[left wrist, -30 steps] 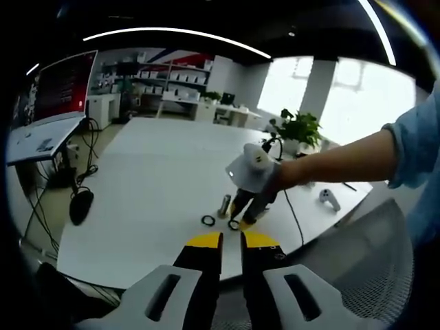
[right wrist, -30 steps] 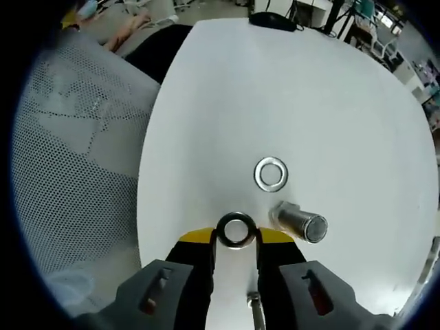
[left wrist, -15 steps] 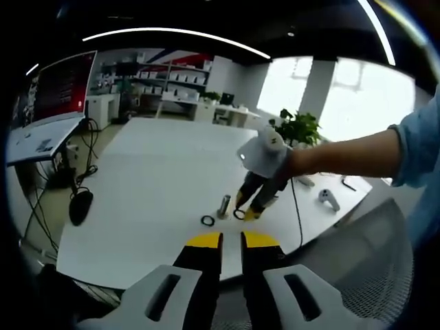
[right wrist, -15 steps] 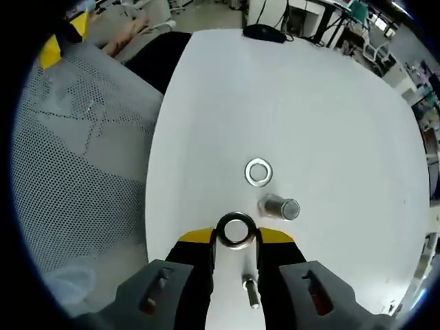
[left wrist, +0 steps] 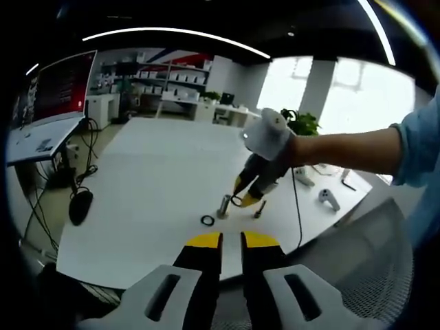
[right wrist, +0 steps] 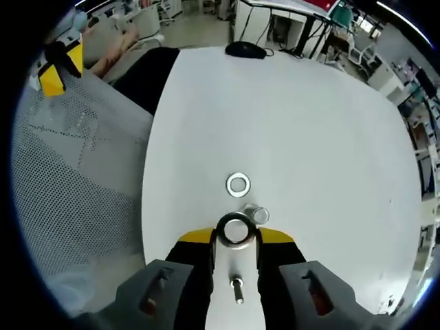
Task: Place the washer onto the threaded stud by aligning its center hole with the stud, sliding it down to the base, and recovering from edge contact or off-axis alignment until the washer reaches the visible bottom stop.
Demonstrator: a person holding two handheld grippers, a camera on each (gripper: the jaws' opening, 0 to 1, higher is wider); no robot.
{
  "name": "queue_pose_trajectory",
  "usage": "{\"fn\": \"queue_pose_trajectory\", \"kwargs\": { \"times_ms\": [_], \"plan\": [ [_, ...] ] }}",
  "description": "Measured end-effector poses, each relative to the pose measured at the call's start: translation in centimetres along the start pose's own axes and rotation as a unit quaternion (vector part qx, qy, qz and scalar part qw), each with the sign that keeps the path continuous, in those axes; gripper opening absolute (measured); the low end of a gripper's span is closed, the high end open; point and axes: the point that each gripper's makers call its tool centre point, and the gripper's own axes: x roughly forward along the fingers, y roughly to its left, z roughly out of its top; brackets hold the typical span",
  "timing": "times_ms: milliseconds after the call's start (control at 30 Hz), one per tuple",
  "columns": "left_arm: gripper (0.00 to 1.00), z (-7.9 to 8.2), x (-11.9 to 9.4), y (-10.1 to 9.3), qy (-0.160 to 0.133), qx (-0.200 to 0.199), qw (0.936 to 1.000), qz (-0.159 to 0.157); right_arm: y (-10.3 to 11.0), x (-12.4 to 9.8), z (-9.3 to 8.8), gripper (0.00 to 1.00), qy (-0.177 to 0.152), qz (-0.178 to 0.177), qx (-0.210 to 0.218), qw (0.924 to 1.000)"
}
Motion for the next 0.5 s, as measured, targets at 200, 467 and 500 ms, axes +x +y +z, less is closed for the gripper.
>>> {"fn": "queue_pose_trajectory", "kwargs": {
  "times_ms": [200,467,500],
  "plan": [
    [0.08,0.0,0.0,0.0,-0.001,0.0,1.0,0.0,-1.1,0.2,0.5,0.24,-0.01,-0.022,0.0,0.9997],
    [0.08,0.0,0.0,0.0,0.0,-0.001,1.0,0.001,-2.1,0.9,0.7,0.24,-0.011,-0.042,0.002,0.9991],
    [0.08,0.0,0.0,0.0,0.0,-0.001,1.0,0.001,-2.1,0.9,0.7,0.24,-0.012,-0.042,0.002,0.999]
  ]
}}
